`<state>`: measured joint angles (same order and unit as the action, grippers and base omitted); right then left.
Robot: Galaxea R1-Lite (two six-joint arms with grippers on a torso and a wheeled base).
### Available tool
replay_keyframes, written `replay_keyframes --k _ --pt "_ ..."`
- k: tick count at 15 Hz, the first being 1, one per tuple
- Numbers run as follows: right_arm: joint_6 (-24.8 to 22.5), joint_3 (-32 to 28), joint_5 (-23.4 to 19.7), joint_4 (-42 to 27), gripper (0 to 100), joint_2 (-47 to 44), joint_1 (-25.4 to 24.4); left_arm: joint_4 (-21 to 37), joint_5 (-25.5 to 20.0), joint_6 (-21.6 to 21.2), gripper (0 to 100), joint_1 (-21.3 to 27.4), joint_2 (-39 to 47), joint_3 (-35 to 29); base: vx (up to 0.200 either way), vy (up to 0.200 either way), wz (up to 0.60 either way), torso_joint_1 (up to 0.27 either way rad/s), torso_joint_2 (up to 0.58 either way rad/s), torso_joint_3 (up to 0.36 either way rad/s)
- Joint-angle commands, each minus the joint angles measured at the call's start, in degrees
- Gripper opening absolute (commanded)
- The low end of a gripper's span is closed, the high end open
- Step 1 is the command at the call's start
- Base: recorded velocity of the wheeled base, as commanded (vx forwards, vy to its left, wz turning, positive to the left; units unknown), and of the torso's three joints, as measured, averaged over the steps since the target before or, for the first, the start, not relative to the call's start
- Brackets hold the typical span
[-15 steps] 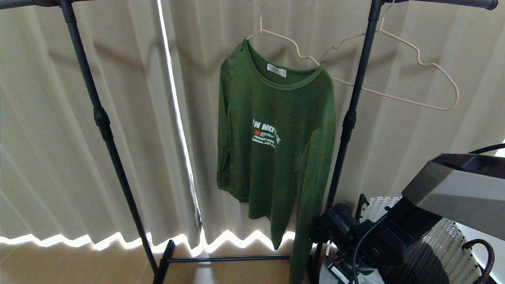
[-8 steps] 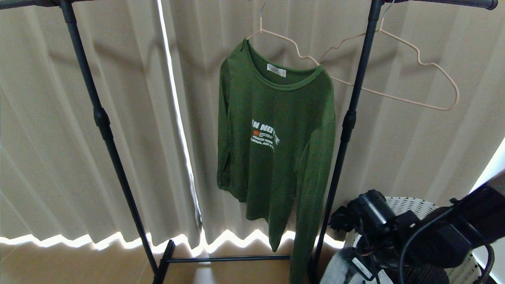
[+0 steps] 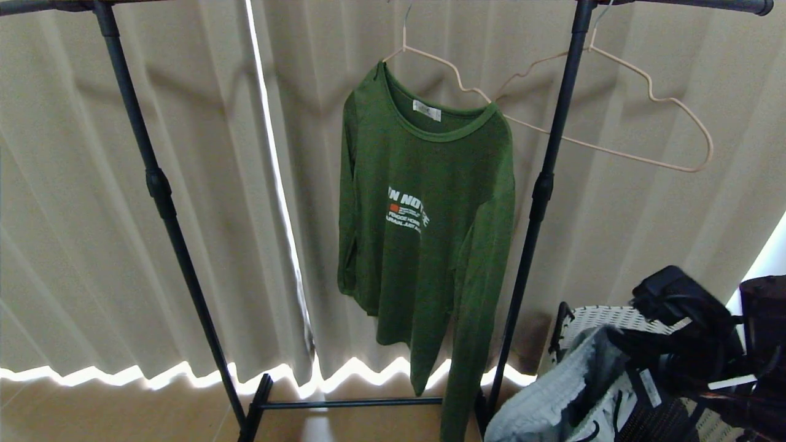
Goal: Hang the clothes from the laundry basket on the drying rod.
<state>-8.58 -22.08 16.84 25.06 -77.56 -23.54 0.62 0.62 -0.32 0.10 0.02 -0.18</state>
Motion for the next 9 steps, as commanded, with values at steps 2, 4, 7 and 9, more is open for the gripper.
replay_keyframes --k 2,4,7,9 --pt "0.0 2.4 -0.8 9.2 0 4.6 1.3 0.0 -0.2 -0.1 100 0.0 0.0 0.0 0.000 0.000 0.00 0.000 0.00 0.000" --pt "-0.1 1.8 -2.6 12.4 0 4.3 1.3 0.0 -0.1 0.1 100 0.0 0.0 0.0 -0.100 0.000 0.00 0.006 0.00 0.004" --pt "-0.1 -0.5 -5.1 14.5 0 4.2 1.3 0.0 0.0 0.1 100 0.0 0.0 0.0 -0.200 0.000 0.00 0.007 0.00 0.001" --pt "-0.1 -0.7 -5.6 14.5 0 4.3 1.3 0.0 -0.1 0.0 100 0.0 0.0 0.0 -0.200 0.000 0.00 -0.005 0.00 0.000"
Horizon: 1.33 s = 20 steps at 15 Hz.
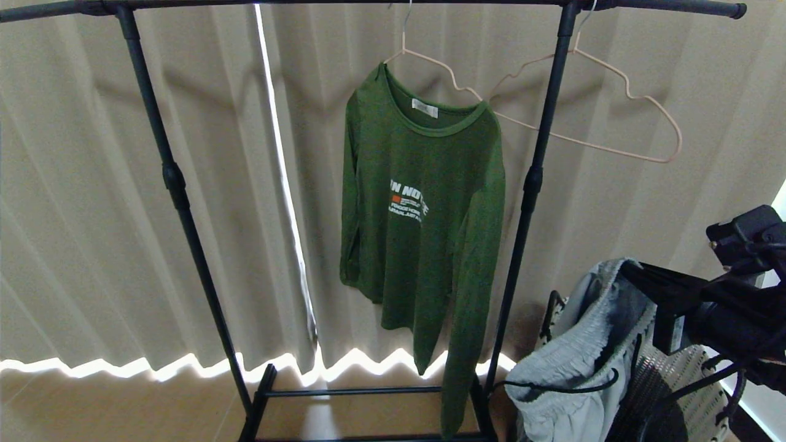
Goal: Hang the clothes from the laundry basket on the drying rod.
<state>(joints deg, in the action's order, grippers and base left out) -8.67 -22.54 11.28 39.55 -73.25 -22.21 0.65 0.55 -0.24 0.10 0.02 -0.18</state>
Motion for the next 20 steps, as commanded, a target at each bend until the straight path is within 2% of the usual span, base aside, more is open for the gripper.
replay_keyframes --k 1,5,8,10,12,13,17,18,20 --pt "0.0 -0.1 0.0 0.0 0 0.0 0.0 0.0 0.0 -0.1 100 0.0 0.0 0.0 -0.200 0.000 0.00 0.007 0.00 -0.002" --pt "0.0 -0.3 -1.0 0.0 0 -1.4 0.0 0.0 0.0 -0.1 100 0.0 0.0 0.0 -0.200 0.000 0.00 0.001 0.00 0.005" --pt "0.1 -2.2 -3.9 0.7 0 -1.8 -0.3 0.0 -0.1 -0.3 100 0.0 0.0 0.0 0.000 0.000 0.00 0.000 0.00 0.000" --pt "0.1 -2.2 -7.8 7.3 0 -3.7 -1.1 0.0 -0.1 -0.3 100 0.0 0.0 0.0 0.000 0.000 0.00 0.000 0.00 0.000" --pt "0.1 -1.9 -9.3 12.8 0 -5.9 -1.5 0.0 -0.9 -0.7 100 0.0 0.0 0.0 0.000 0.000 0.00 0.000 0.00 0.000" --pt "0.1 -1.6 -10.6 18.3 0 -8.7 -1.8 0.1 -3.0 -2.2 100 0.0 0.0 0.0 0.000 0.000 0.00 0.000 0.00 0.000" --pt "0.1 -1.6 -12.8 26.7 0 -11.8 -1.9 -0.4 -10.0 -6.5 100 0.0 0.0 0.1 0.000 0.000 0.00 0.000 0.00 0.000" --pt "0.0 -1.2 -12.9 27.1 0 -11.6 -1.9 -3.3 -12.1 -6.6 100 0.0 0.0 0.2 0.000 0.000 0.00 0.000 0.00 0.000" --pt "0.1 -1.2 -13.0 27.3 0 -11.1 -2.7 -8.4 -20.2 -6.2 100 0.0 0.0 0.0 0.000 0.000 0.00 0.000 0.00 0.000"
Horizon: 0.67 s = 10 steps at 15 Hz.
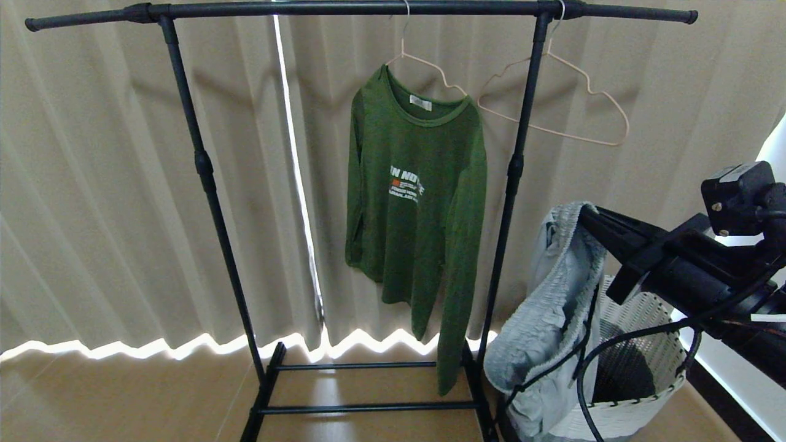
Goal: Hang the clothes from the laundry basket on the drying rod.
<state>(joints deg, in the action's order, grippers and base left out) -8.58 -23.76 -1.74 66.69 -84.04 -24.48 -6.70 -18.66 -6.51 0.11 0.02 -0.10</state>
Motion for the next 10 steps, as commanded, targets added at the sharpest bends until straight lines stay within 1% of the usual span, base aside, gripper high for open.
replay_keyframes --k 1,2,3,4,5,6,7,8,10 --pt "0.0 -0.1 0.0 0.1 0 0.0 -1.7 -1.0 -4.4 0.1 100 0.0 0.0 -1.9 0.000 0.000 0.00 0.000 0.00 0.000" --pt "0.0 -0.1 0.0 0.1 0 0.4 -2.5 -0.4 -7.0 0.0 100 0.1 0.4 -4.0 0.000 0.000 0.00 0.000 0.00 0.000" --pt "0.0 -0.2 0.0 0.1 0 0.4 -2.9 -0.3 -7.9 0.0 100 0.1 1.0 -4.8 0.000 0.000 0.00 0.000 0.00 0.000" --pt "0.0 -0.8 0.0 0.1 0 0.4 -4.3 -0.3 -10.2 0.0 100 0.1 6.1 -8.1 0.000 0.000 0.00 0.000 0.00 0.000" --pt "-0.1 -1.6 -0.6 0.1 0 0.4 -5.3 -0.5 -11.0 0.1 100 0.2 13.3 -11.9 0.000 0.000 0.00 0.000 0.00 0.000" --pt "-0.1 -2.1 -0.9 0.1 0 0.4 -5.6 -0.7 -11.0 0.1 100 0.2 16.9 -13.3 0.000 0.000 0.00 0.000 0.00 0.000" --pt "-0.1 -2.7 -1.0 -0.1 0 0.4 -5.8 -1.0 -11.0 0.2 100 0.2 22.5 -16.1 0.000 0.000 0.00 0.000 0.00 0.000" --pt "-0.1 -4.2 -1.1 -0.2 0 0.2 -6.2 -1.7 -11.0 0.4 100 1.4 31.5 -20.6 0.000 0.000 0.00 0.000 0.00 0.000" --pt "0.1 -6.5 -1.9 -0.3 0 -0.1 -7.8 -4.1 -10.9 1.4 100 5.0 41.3 -23.5 0.000 0.000 0.00 0.000 0.00 0.000"
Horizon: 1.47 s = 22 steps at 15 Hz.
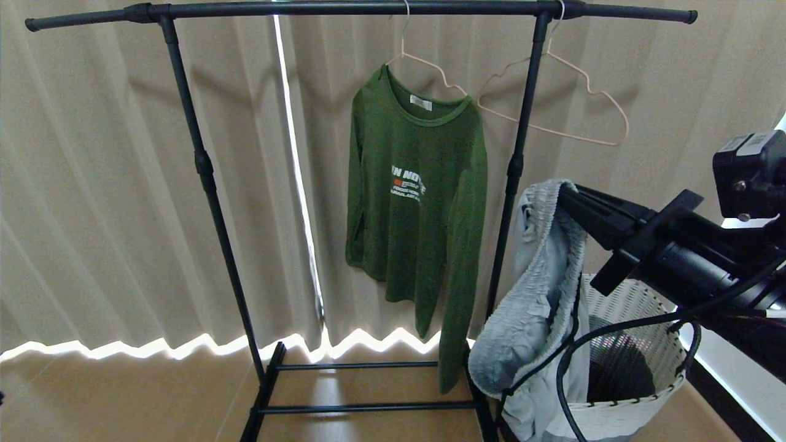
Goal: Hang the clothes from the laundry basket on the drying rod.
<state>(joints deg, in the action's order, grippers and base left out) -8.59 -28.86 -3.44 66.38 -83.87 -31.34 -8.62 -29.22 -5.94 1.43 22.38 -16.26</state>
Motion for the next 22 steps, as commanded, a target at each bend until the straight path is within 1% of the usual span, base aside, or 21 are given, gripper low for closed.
replay_keyframes --k 1,3,4,5,6,7,8,9,10,11,12,13,14,15,16,17,19,20,22 --pt "0.2 -2.0 -0.3 0.0 0 -0.3 -1.3 -3.8 -0.3 0.9 100 5.3 21.7 -7.9 0.000 0.000 0.00 0.000 0.00 0.000" --pt "0.2 -4.0 -0.3 -0.1 0 -0.9 -2.9 -10.7 1.4 1.5 100 12.2 31.0 -10.4 0.000 0.000 0.00 0.000 0.00 0.000" --pt "0.5 -4.5 -0.5 0.1 0 -1.3 -3.2 -11.9 2.9 2.9 100 16.1 33.4 -10.1 0.000 0.000 0.00 0.000 0.00 0.000" --pt "1.4 -5.3 -1.7 0.2 0 -1.5 -3.9 -11.9 4.8 5.0 100 20.8 34.6 -9.3 0.000 0.000 0.00 0.000 0.00 0.000" --pt "3.2 -6.6 -3.5 0.2 0 -1.7 -4.5 -12.1 8.1 8.8 100 27.4 35.8 -9.0 0.000 0.000 0.00 0.000 0.00 0.000" --pt "4.0 -7.5 -4.1 0.1 0 -2.4 -4.9 -12.5 10.9 11.4 100 31.4 37.1 -9.1 0.000 0.000 0.00 0.000 0.00 0.000" --pt "4.1 -8.9 -4.2 0.2 0 -3.6 -5.6 -14.4 15.6 14.0 100 36.8 39.8 -8.9 0.000 0.000 0.00 0.000 0.00 0.000" --pt "4.2 -9.6 -4.2 0.1 0 -4.0 -6.1 -15.6 18.3 14.9 100 39.4 41.4 -8.6 0.000 0.000 0.00 0.000 0.00 0.000" --pt "4.3 -10.4 -4.2 0.3 0 -4.8 -7.2 -17.4 22.5 17.0 100 44.3 44.5 -8.2 0.000 0.000 0.00 0.000 0.00 0.000" --pt "4.3 -10.5 -4.2 0.4 0 -4.9 -7.5 -17.8 23.3 17.9 100 45.3 45.3 -8.1 0.000 0.000 0.00 0.000 0.00 0.000" --pt "4.3 -10.7 -4.2 0.6 0 -4.8 -8.8 -19.4 25.6 22.6 100 50.4 47.8 -7.7 0.000 0.000 0.00 0.000 0.00 0.000" --pt "4.3 -11.0 -4.2 0.6 0 -4.7 -9.4 -20.6 26.8 25.5 100 53.1 49.7 -7.7 0.000 0.000 0.00 0.000 0.00 0.000" --pt "4.4 -11.0 -4.2 0.6 0 -4.5 -9.8 -22.1 27.3 27.3 100 54.6 51.6 -7.7 0.000 0.000 0.00 0.000 0.00 0.000" --pt "4.4 -11.1 -4.2 0.6 0 -4.4 -10.1 -23.7 27.8 27.9 100 55.2 53.5 -7.7 0.000 0.000 0.00 0.000 0.00 0.000" --pt "4.4 -11.0 -4.2 0.6 0 -3.9 -10.1 -27.5 28.3 28.0 100 55.3 57.4 -7.7 0.000 0.000 0.00 0.000 0.00 0.000" --pt "4.4 -11.0 -4.2 0.6 0 -3.5 -10.2 -30.0 28.5 28.0 100 55.4 59.6 -7.8 0.000 0.000 0.00 0.000 0.00 0.000" --pt "4.7 -10.7 -4.3 0.6 0 -2.5 -10.2 -36.2 28.6 28.1 100 55.1 64.5 -8.2 0.000 0.000 0.00 0.000 0.00 0.000" --pt "5.0 -10.6 -4.3 0.6 0 -2.2 -10.2 -38.2 28.6 28.2 100 54.7 65.9 -8.6 0.000 0.000 0.00 0.000 0.00 0.000" --pt "5.2 -10.2 -4.3 0.5 0 -1.4 -10.7 -44.3 29.1 29.0 100 53.2 70.8 -8.9 0.000 0.000 0.00 0.000 0.00 0.000"
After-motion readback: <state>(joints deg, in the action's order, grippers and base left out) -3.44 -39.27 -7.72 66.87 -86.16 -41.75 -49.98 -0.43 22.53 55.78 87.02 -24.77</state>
